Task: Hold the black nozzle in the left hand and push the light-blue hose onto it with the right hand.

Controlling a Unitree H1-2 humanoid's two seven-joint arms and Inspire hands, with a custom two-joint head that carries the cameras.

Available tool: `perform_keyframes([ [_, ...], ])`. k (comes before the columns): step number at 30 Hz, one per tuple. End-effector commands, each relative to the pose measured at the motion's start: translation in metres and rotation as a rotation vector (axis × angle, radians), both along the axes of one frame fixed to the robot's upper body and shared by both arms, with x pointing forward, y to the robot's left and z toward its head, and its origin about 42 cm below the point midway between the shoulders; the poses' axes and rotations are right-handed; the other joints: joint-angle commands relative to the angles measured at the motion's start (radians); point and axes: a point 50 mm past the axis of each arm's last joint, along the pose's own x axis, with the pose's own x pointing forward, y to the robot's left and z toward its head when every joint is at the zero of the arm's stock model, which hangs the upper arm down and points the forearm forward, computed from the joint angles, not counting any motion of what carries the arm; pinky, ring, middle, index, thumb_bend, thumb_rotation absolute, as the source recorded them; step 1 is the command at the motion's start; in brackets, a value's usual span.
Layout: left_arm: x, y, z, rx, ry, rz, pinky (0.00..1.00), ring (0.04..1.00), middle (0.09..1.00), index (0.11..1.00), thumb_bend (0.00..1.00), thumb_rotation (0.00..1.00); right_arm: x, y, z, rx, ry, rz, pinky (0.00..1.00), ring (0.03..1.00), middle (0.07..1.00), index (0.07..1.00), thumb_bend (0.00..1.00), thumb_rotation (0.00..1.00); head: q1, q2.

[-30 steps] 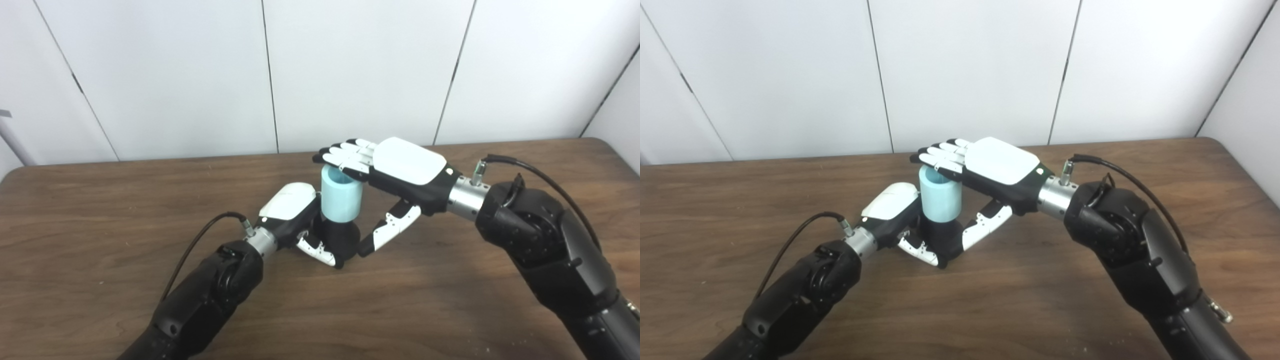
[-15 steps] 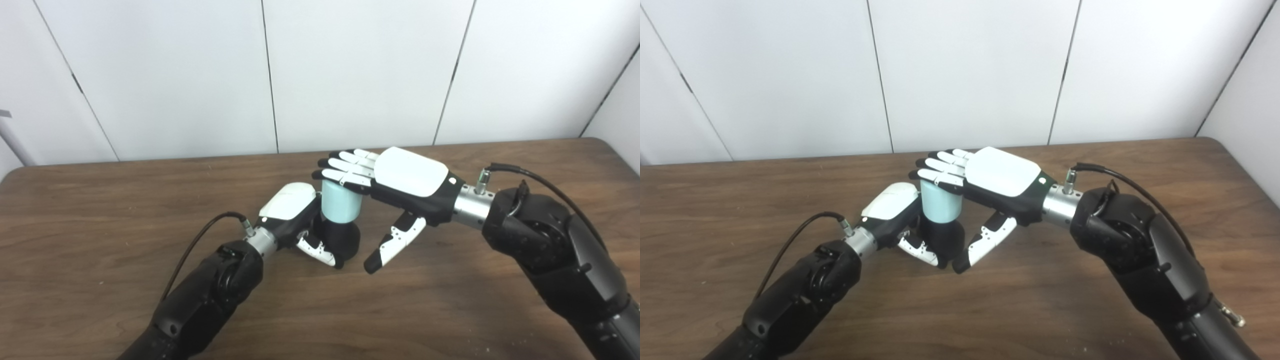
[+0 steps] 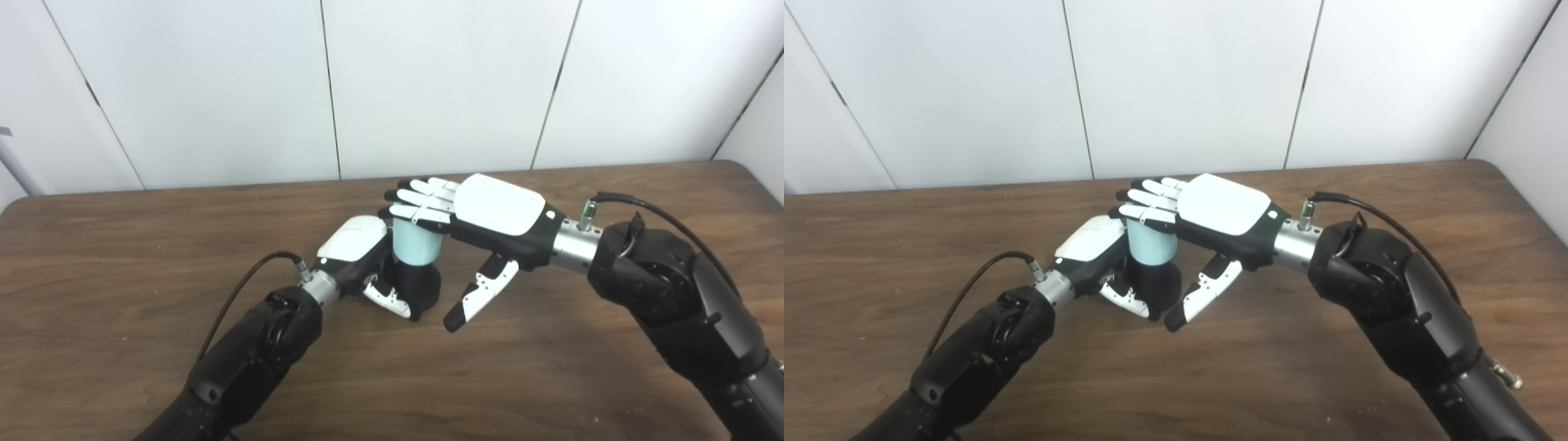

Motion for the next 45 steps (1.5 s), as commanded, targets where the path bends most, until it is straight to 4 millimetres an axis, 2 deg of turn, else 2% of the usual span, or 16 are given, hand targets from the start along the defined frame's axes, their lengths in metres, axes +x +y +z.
perform_keyframes([
  [1, -0.018, 0.03, -0.055, 0.218, 0.177, 0.028, 0.38, 0.445, 0.446, 0.494, 0.53, 0.0, 0.002, -0.007, 0.0, -0.064, 0.049, -0.017, 1.0, 1.0, 1.0, 0.954, 0.73, 0.92, -0.002, 0.0],
  [9, -0.019, 0.029, -0.055, 0.211, 0.179, 0.031, 0.37, 0.435, 0.427, 0.496, 0.52, 0.0, -0.002, -0.009, -0.004, -0.081, 0.111, -0.064, 1.0, 1.0, 1.0, 0.967, 0.76, 0.93, -0.005, 0.005],
  [14, -0.018, 0.027, -0.054, 0.205, 0.18, 0.032, 0.35, 0.416, 0.415, 0.496, 0.52, 0.0, -0.003, -0.003, -0.01, -0.08, 0.121, -0.064, 1.0, 1.0, 1.0, 0.975, 0.79, 0.95, -0.001, 0.009],
  [25, -0.019, 0.026, -0.053, 0.197, 0.176, 0.026, 0.33, 0.411, 0.423, 0.495, 0.52, 0.0, -0.009, 0.015, -0.013, -0.065, 0.124, -0.009, 1.0, 1.0, 1.0, 0.983, 0.76, 0.93, -0.002, 0.015],
  [29, -0.019, 0.025, -0.053, 0.2, 0.176, 0.034, 0.35, 0.424, 0.428, 0.496, 0.53, 0.0, -0.011, 0.014, -0.013, -0.06, 0.122, 0.013, 1.0, 1.0, 1.0, 0.983, 0.78, 0.94, -0.001, 0.015],
  [35, -0.018, 0.026, -0.054, 0.196, 0.177, 0.037, 0.32, 0.386, 0.402, 0.495, 0.52, 0.0, -0.015, 0.011, -0.012, -0.052, 0.112, 0.061, 1.0, 1.0, 1.0, 0.981, 0.78, 0.94, -0.001, 0.016],
  [43, -0.017, 0.027, -0.051, 0.187, 0.176, 0.039, 0.33, 0.395, 0.412, 0.498, 0.52, 0.0, -0.016, 0.007, -0.01, -0.039, 0.097, 0.104, 1.0, 0.996, 0.983, 0.936, 0.77, 0.91, 0.0, 0.02],
  [45, -0.016, 0.029, -0.05, 0.184, 0.175, 0.039, 0.34, 0.397, 0.409, 0.498, 0.52, 0.0, -0.016, 0.004, -0.008, -0.027, 0.086, 0.12, 1.0, 0.978, 0.954, 0.911, 0.76, 0.89, 0.0, 0.021],
])
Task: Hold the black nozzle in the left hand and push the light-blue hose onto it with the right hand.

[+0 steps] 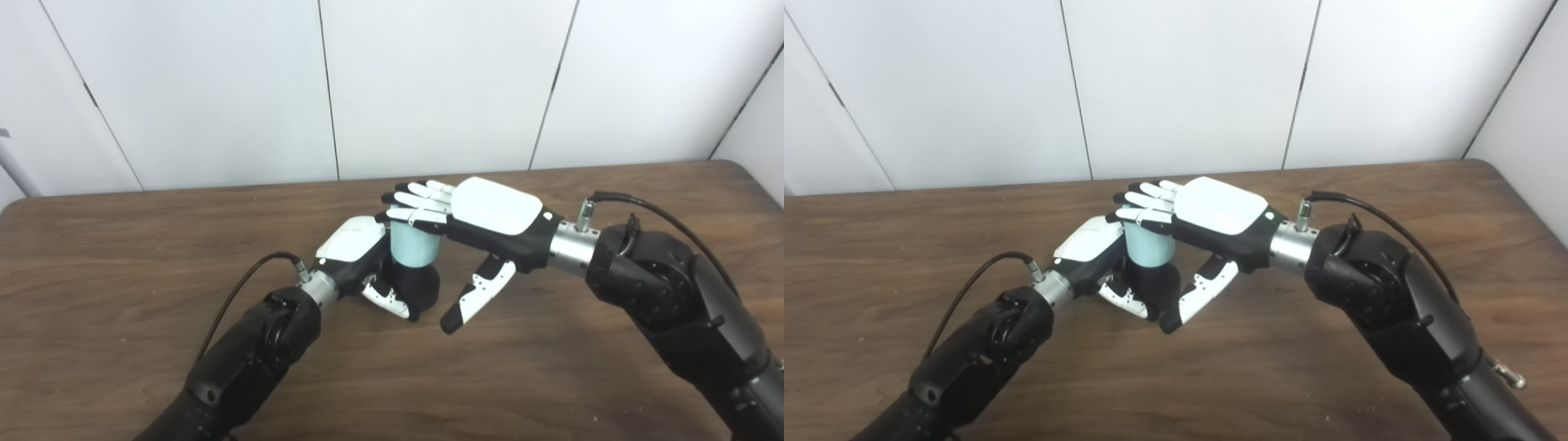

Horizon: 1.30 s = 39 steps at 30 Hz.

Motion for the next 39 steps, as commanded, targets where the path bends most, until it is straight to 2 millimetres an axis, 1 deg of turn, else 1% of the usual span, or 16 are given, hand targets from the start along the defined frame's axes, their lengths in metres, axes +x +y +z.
perform_keyframes([
  [1, -0.015, 0.028, -0.051, 0.186, 0.173, 0.036, 0.34, 0.397, 0.407, 0.498, 0.52, 0.0, -0.008, -0.001, -0.009, -0.042, 0.024, 0.096, 1.0, 0.969, 0.945, 0.903, 0.76, 0.89, -0.002, 0.002],
  [7, -0.012, 0.03, -0.052, 0.187, 0.173, 0.04, 0.35, 0.398, 0.407, 0.498, 0.52, 0.0, -0.008, -0.006, -0.015, -0.063, -0.026, 0.125, 0.99, 0.944, 0.918, 0.866, 0.75, 0.89, -0.003, 0.003],
  [14, -0.012, 0.027, -0.05, 0.184, 0.173, 0.039, 0.38, 0.399, 0.406, 0.498, 0.52, 0.0, -0.007, -0.004, -0.013, -0.059, -0.034, 0.119, 0.98, 0.941, 0.915, 0.861, 0.74, 0.89, -0.005, 0.005],
  [19, -0.012, 0.027, -0.049, 0.182, 0.171, 0.035, 0.39, 0.406, 0.41, 0.498, 0.52, 0.0, -0.003, -0.005, -0.015, -0.027, 0.024, 0.032, 0.98, 0.955, 0.939, 0.906, 0.73, 0.88, -0.002, 0.005],
  [22, -0.012, 0.028, -0.05, 0.185, 0.173, 0.037, 0.35, 0.388, 0.401, 0.497, 0.52, 0.0, -0.001, -0.005, -0.02, -0.027, 0.062, -0.037, 0.98, 0.983, 0.989, 0.963, 0.73, 0.92, -0.001, 0.004],
  [24, -0.012, 0.028, -0.05, 0.186, 0.174, 0.038, 0.36, 0.388, 0.401, 0.497, 0.52, 0.0, -0.002, -0.004, -0.021, -0.031, 0.074, -0.065, 0.99, 0.992, 0.998, 0.976, 0.72, 0.92, -0.001, 0.004],
  [29, -0.013, 0.028, -0.05, 0.185, 0.173, 0.039, 0.38, 0.403, 0.41, 0.497, 0.52, 0.0, -0.003, 0.0, -0.021, -0.038, 0.082, -0.097, 0.99, 0.997, 1.0, 0.997, 0.7, 0.91, -0.003, 0.005],
  [34, -0.014, 0.028, -0.05, 0.183, 0.176, 0.039, 0.39, 0.406, 0.411, 0.498, 0.52, 0.0, -0.002, 0.001, -0.024, -0.019, 0.104, -0.113, 1.0, 1.0, 1.0, 1.0, 0.68, 0.88, -0.003, 0.006],
  [39, -0.015, 0.027, -0.049, 0.182, 0.174, 0.041, 0.36, 0.397, 0.406, 0.497, 0.52, 0.0, -0.002, -0.001, -0.028, -0.019, 0.127, -0.124, 1.0, 1.0, 1.0, 1.0, 0.7, 0.88, -0.001, 0.011],
])
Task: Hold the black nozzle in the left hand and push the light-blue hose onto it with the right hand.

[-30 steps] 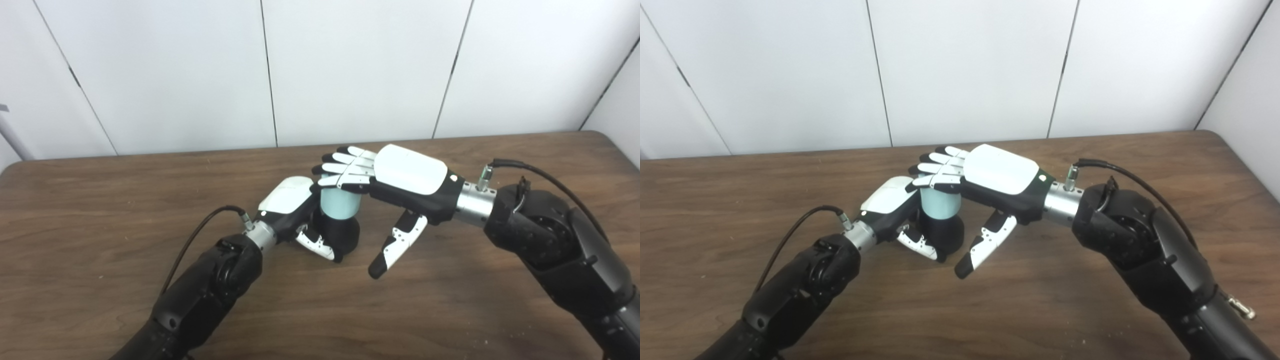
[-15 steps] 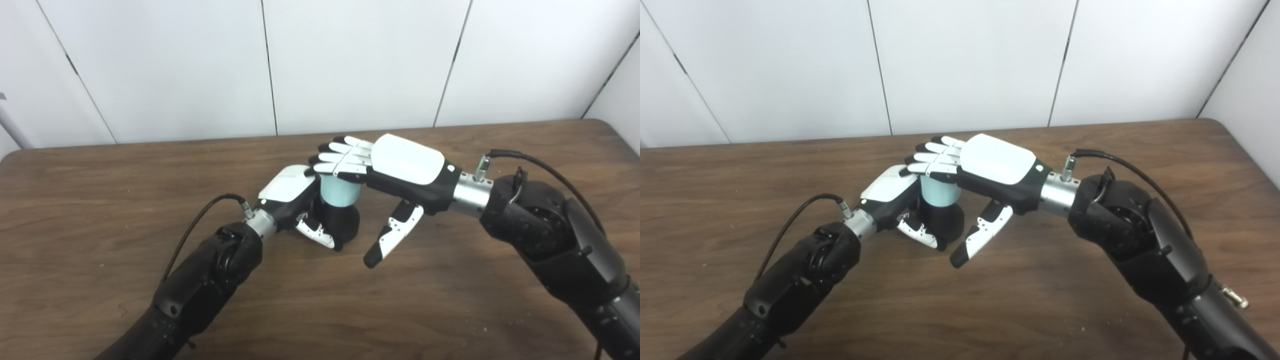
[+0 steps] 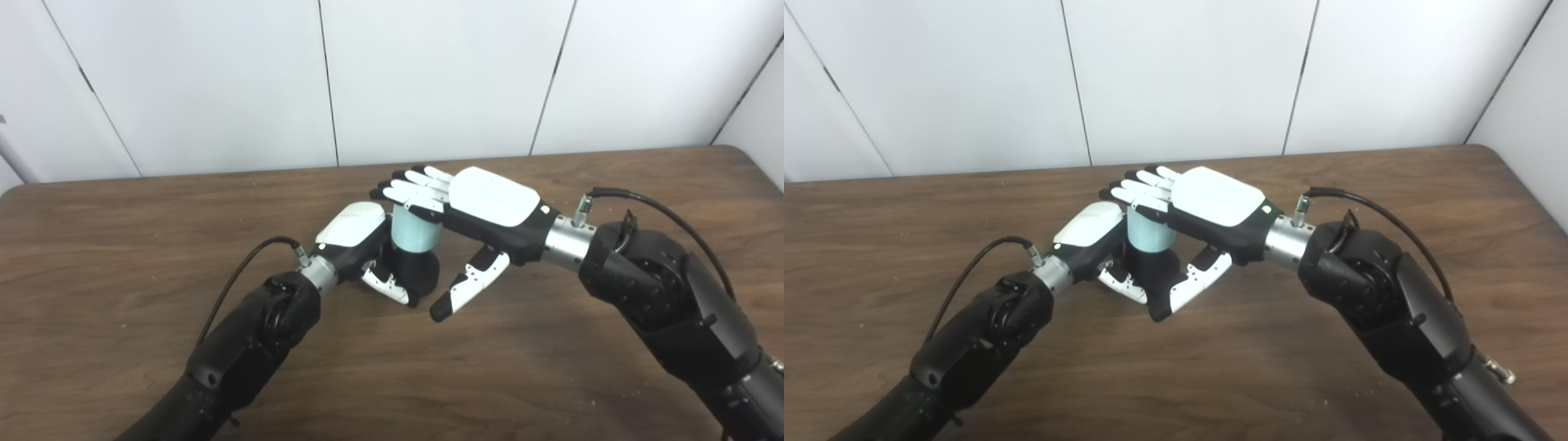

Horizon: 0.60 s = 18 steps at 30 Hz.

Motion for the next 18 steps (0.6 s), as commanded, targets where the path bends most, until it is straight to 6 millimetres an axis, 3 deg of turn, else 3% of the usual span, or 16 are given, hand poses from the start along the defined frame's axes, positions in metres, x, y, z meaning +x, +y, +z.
perform_keyframes([
  [1, -0.016, 0.026, -0.049, 0.181, 0.158, 0.04, 0.35, 0.395, 0.406, 0.497, 0.52, 0.0, 0.0, -0.008, -0.019, -0.065, 0.115, -0.047, 1.0, 1.0, 1.0, 1.0, 0.7, 0.88, -0.001, 0.002],
  [9, -0.017, 0.026, -0.05, 0.182, 0.159, 0.04, 0.36, 0.4, 0.409, 0.497, 0.52, 0.0, -0.004, -0.006, -0.02, -0.067, 0.127, -0.038, 1.0, 1.0, 1.0, 1.0, 0.71, 0.88, -0.001, 0.004],
  [18, -0.017, 0.022, -0.049, 0.177, 0.161, 0.036, 0.35, 0.397, 0.405, 0.497, 0.52, 0.0, -0.006, 0.011, -0.019, -0.088, 0.08, 0.062, 0.99, 1.0, 0.993, 0.968, 0.73, 0.92, 0.002, 0.008],
])
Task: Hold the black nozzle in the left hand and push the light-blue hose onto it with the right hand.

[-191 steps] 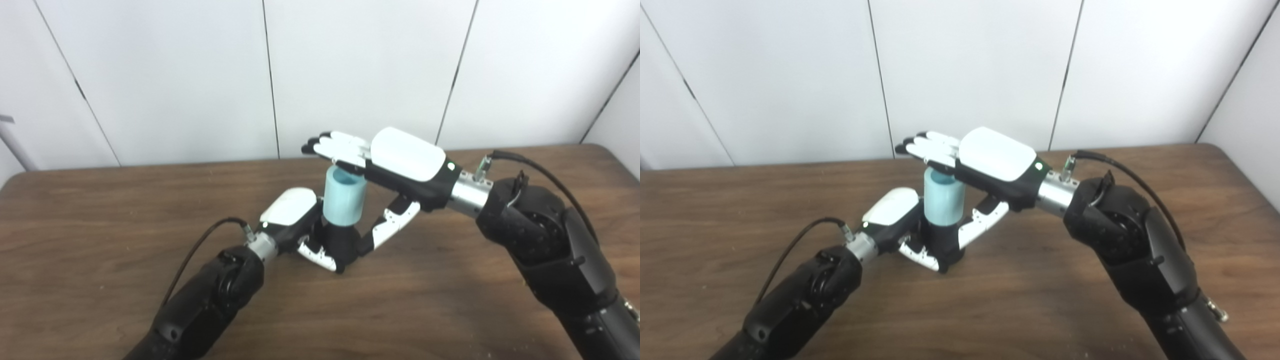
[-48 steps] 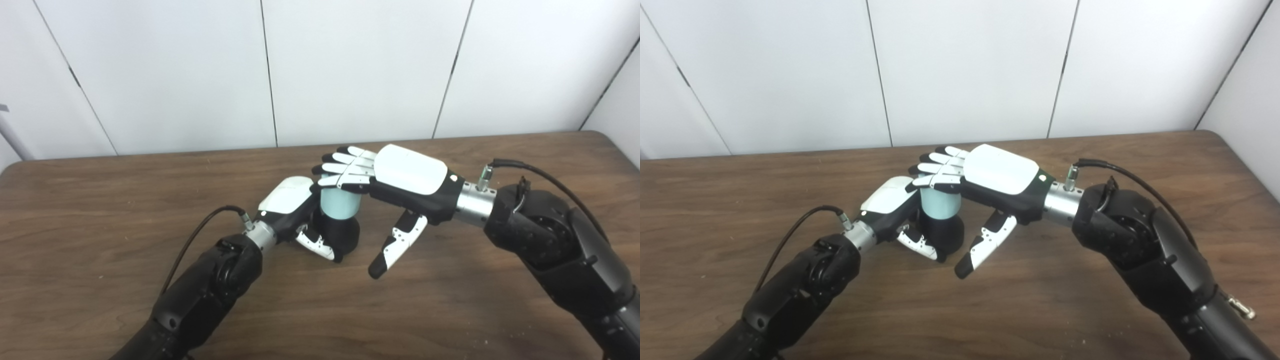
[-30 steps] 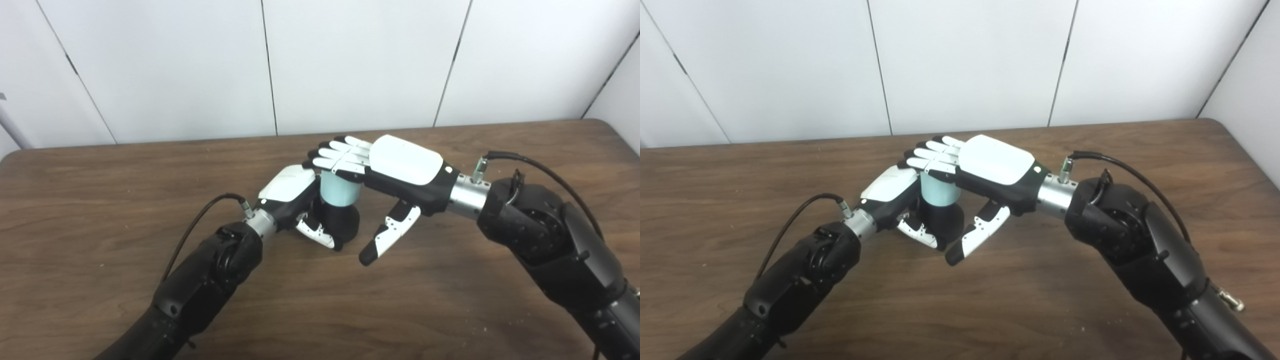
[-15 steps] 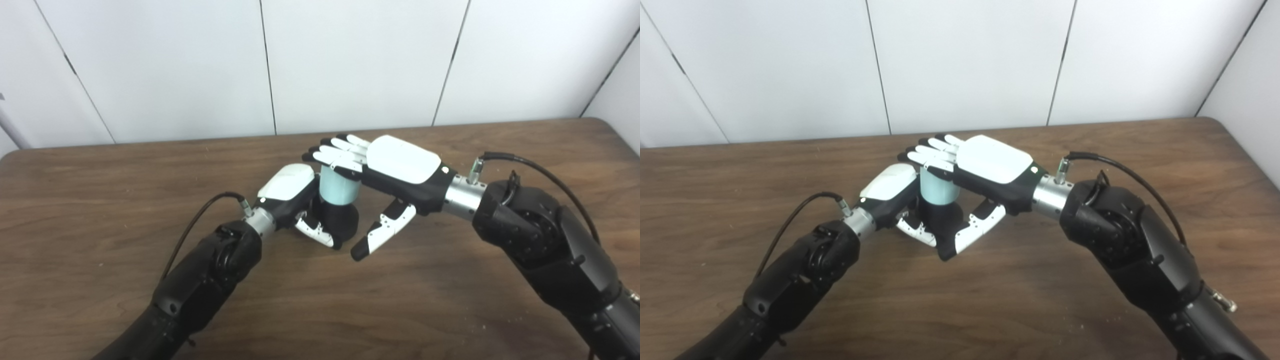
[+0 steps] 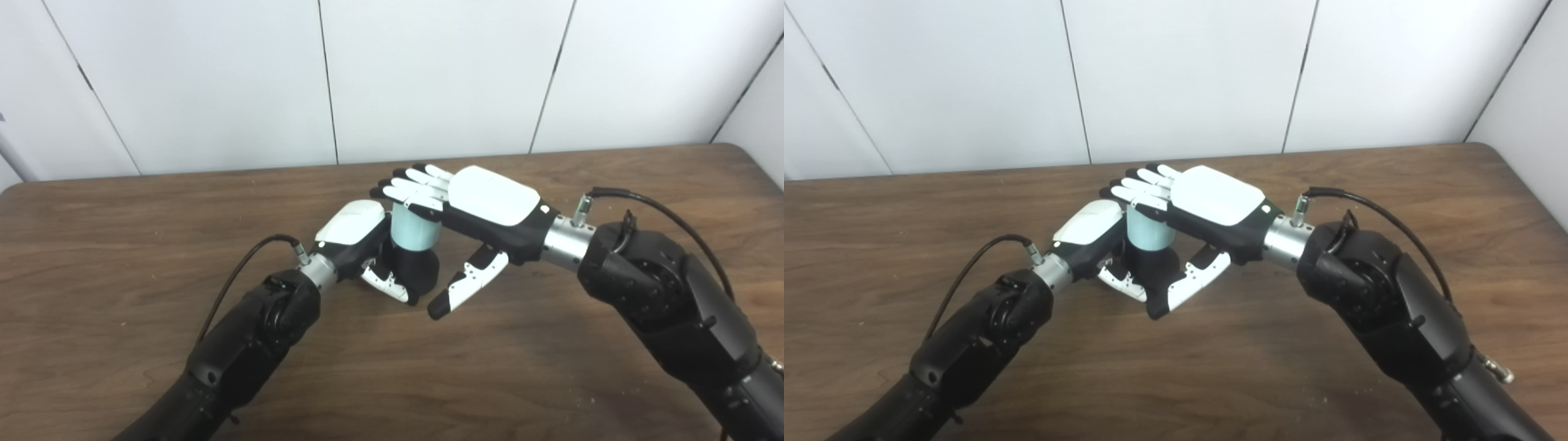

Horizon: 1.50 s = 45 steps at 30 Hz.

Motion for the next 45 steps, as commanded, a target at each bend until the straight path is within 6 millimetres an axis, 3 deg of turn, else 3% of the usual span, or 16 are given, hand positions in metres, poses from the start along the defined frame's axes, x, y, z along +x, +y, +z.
perform_keyframes([
  [1, -0.017, 0.021, -0.049, 0.177, 0.16, 0.033, 0.35, 0.397, 0.405, 0.497, 0.52, 0.0, -0.003, 0.006, -0.019, -0.073, 0.087, 0.052, 0.99, 0.999, 0.99, 0.963, 0.73, 0.93, 0.001, 0.002],
  [6, -0.016, 0.021, -0.048, 0.177, 0.16, 0.034, 0.35, 0.396, 0.405, 0.497, 0.52, 0.0, -0.006, 0.011, -0.019, -0.074, 0.07, 0.093, 0.99, 0.989, 0.972, 0.944, 0.72, 0.92, 0.009, 0.004],
  [17, -0.015, 0.023, -0.049, 0.179, 0.157, 0.034, 0.35, 0.397, 0.407, 0.497, 0.52, 0.0, -0.011, -0.001, -0.013, -0.088, 0.048, 0.126, 1.0, 0.977, 0.965, 0.935, 0.73, 0.91, 0.004, 0.005],
  [21, -0.015, 0.022, -0.049, 0.186, 0.158, 0.036, 0.35, 0.398, 0.409, 0.497, 0.52, 0.0, -0.006, -0.004, -0.01, -0.078, 0.045, 0.12, 0.99, 0.975, 0.962, 0.934, 0.73, 0.91, 0.004, 0.003],
  [24, -0.014, 0.023, -0.049, 0.186, 0.158, 0.035, 0.36, 0.398, 0.408, 0.497, 0.52, 0.0, 0.002, -0.009, 0.003, -0.016, 0.02, 0.072, 0.98, 0.979, 0.979, 0.951, 0.7, 0.89, 0.004, -0.001],
  [28, -0.014, 0.025, -0.05, 0.19, 0.159, 0.034, 0.35, 0.395, 0.405, 0.497, 0.52, 0.0, 0.003, -0.003, 0.018, 0.246, -0.085, -0.104, 0.92, 0.987, 0.999, 0.995, 0.61, 0.65, 0.001, -0.005],
  [30, -0.013, 0.026, -0.05, 0.192, 0.16, 0.033, 0.35, 0.395, 0.406, 0.497, 0.52, 0.0, 0.009, -0.003, 0.024, 0.381, -0.116, -0.198, 0.89, 0.993, 1.0, 0.999, 0.61, 0.49, -0.003, -0.007],
  [32, -0.013, 0.026, -0.05, 0.194, 0.161, 0.034, 0.36, 0.398, 0.409, 0.497, 0.52, 0.0, 0.015, -0.005, 0.029, 0.473, -0.13, -0.274, 0.85, 0.992, 1.0, 1.0, 0.63, 0.4, -0.004, -0.006],
  [35, -0.013, 0.026, -0.049, 0.196, 0.16, 0.037, 0.37, 0.408, 0.416, 0.498, 0.52, 0.0, 0.02, -0.007, 0.035, 0.541, -0.099, -0.336, 0.78, 0.978, 1.0, 1.0, 0.68, 0.36, -0.005, -0.008],
  [38, -0.012, 0.025, -0.049, 0.195, 0.161, 0.035, 0.37, 0.409, 0.416, 0.498, 0.52, 0.0, 0.023, -0.011, 0.039, 0.583, -0.038, -0.361, 0.78, 0.97, 1.0, 1.0, 0.73, 0.35, -0.003, -0.008],
  [45, -0.011, 0.025, -0.049, 0.192, 0.161, 0.036, 0.36, 0.404, 0.411, 0.498, 0.52, 0.0, 0.017, -0.028, 0.028, 0.624, 0.036, -0.402, 0.69, 0.893, 1.0, 1.0, 0.77, 0.32, -0.001, -0.012],
])
